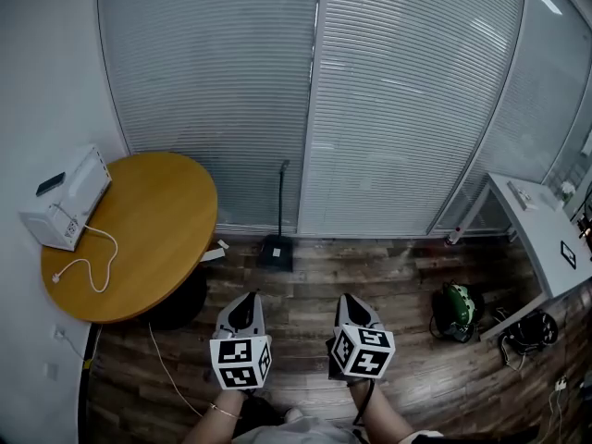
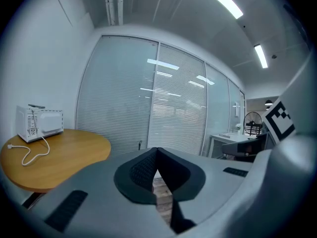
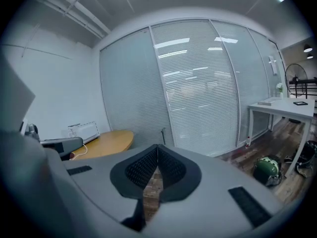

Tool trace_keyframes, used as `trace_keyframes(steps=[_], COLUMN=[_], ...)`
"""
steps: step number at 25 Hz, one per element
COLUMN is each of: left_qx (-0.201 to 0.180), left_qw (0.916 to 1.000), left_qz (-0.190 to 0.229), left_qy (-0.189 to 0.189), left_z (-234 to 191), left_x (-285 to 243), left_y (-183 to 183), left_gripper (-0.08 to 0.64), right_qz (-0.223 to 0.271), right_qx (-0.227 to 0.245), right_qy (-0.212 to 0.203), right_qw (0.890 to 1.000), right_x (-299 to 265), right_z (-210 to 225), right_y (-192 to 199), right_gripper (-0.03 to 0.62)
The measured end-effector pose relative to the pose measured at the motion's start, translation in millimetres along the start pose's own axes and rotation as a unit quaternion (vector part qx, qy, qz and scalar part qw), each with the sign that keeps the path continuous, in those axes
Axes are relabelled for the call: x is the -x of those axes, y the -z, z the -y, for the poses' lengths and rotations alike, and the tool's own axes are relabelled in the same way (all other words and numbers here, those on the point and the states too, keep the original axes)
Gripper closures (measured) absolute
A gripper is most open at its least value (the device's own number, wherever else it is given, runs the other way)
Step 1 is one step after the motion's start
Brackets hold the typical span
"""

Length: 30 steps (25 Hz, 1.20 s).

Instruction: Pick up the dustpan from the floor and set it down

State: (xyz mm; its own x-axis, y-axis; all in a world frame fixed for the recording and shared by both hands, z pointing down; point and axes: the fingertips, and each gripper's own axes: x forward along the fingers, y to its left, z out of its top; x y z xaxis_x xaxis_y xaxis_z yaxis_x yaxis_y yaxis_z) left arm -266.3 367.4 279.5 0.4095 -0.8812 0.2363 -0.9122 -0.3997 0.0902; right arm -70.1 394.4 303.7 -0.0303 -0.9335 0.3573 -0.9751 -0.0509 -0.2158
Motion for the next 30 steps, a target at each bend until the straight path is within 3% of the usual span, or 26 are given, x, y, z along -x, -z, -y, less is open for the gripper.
trace_keyframes(steps=[10,24,30], left_qx=[-0.002,-0.011,-0.018], left_qw=[1.0,0.9992,0.9991], left_qz=[0.002,0.027,0.014], left_qy=[0.006,0.026,0.035], left_z=[-25.2,-96.8,-117.4], left_x=[-42.1,-170.3,-206.2], left_y=[1.0,-52.2,-46.7], left_gripper=[0.543,0.543,0.543], right_qz=[-0.017,0.017,0.017], right_qx=[-0.01,0.01,0.007], right_qy=[0.009,0.022,0.036], right_qw=[1.0,1.0,0.999], right_x=[-48.2,-178.7,-215.4], right_z=[-2.1,-26.3,-26.2], right_y=[6.9,-63.9,-69.8], right_gripper=[0.56,0.56,0.56])
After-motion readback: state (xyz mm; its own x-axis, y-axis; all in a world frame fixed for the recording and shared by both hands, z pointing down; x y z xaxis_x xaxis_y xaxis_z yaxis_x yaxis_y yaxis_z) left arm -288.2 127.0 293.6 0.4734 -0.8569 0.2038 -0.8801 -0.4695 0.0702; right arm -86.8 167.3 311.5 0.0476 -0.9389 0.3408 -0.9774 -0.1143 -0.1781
